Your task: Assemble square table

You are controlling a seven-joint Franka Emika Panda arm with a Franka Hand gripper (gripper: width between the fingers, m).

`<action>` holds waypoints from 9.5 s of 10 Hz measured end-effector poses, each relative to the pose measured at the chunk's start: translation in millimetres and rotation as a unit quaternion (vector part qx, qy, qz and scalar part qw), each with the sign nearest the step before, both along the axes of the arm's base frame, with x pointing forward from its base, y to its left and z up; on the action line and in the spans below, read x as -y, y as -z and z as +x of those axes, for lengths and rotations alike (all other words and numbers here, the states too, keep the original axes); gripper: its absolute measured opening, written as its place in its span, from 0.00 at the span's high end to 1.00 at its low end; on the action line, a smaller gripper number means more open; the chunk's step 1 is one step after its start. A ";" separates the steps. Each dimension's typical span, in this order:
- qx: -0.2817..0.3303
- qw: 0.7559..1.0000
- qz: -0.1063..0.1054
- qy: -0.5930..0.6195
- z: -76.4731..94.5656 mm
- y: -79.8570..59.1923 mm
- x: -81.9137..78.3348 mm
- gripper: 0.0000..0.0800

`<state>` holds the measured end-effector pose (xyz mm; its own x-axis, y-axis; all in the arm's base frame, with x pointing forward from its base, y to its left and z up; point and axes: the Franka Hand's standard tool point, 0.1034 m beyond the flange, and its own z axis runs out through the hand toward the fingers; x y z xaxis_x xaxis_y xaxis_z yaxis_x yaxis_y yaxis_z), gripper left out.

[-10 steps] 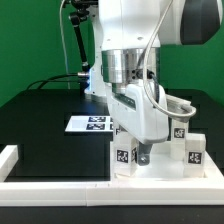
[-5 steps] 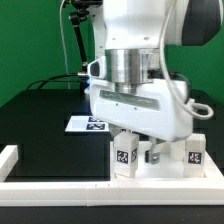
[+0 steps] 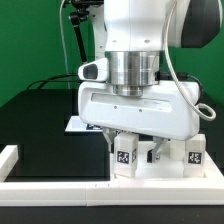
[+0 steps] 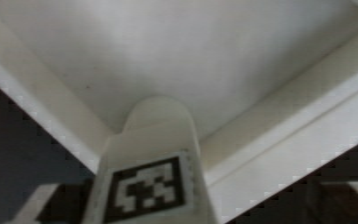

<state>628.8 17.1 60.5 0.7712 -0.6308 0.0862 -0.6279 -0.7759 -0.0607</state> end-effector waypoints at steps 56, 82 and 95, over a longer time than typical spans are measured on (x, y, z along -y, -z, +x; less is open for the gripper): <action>0.011 0.950 0.055 0.306 -2.4 -1.9 9.7 0.19; -0.021 0.770 0.077 0.633 -5.1 -2.1 17.8 0.62; -0.021 0.780 0.075 0.621 -5.9 -0.1 19.7 0.19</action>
Offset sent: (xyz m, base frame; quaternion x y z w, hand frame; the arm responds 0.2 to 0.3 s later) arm 0.0000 0.0000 0.0000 0.0000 0.0000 0.1296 0.9916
